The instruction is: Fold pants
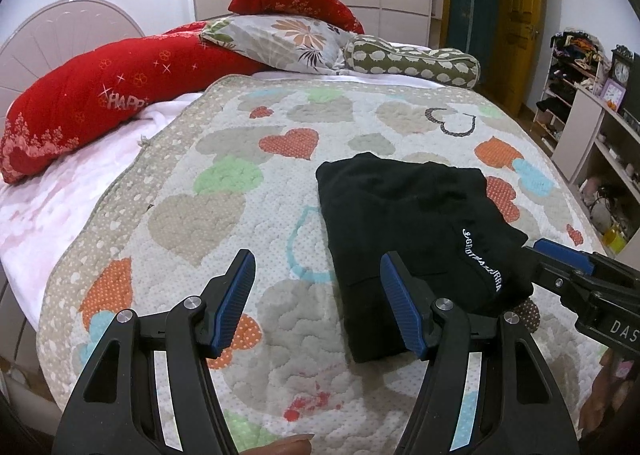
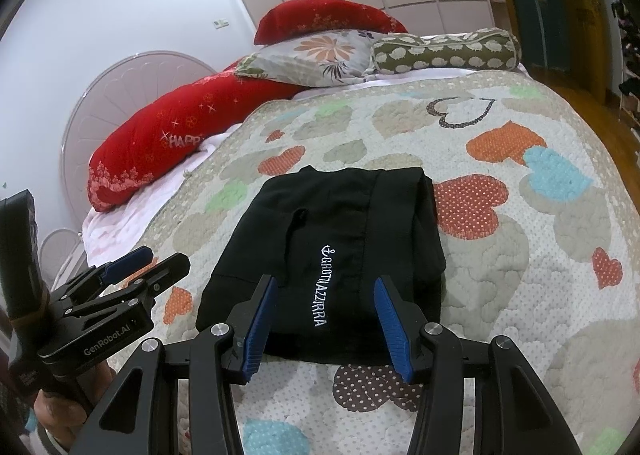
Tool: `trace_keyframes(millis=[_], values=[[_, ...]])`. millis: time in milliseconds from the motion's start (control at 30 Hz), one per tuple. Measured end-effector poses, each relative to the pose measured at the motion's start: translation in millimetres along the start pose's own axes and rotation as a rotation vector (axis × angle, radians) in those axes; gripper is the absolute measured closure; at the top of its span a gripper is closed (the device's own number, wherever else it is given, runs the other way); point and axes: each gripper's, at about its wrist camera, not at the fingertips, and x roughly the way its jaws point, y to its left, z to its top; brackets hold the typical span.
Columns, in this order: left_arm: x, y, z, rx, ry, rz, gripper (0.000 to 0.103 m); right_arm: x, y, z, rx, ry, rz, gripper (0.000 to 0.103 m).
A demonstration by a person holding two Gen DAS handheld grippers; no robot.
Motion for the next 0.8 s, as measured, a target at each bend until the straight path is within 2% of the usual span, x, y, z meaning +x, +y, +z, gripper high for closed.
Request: trace_keyframes(millis=[800], values=[[1.6, -7.3, -4.3, 0.010, 0.010, -0.015, 0.038, 2.6, -3.4, -1.4, 0.014, 0.015, 0.003, 0.054]])
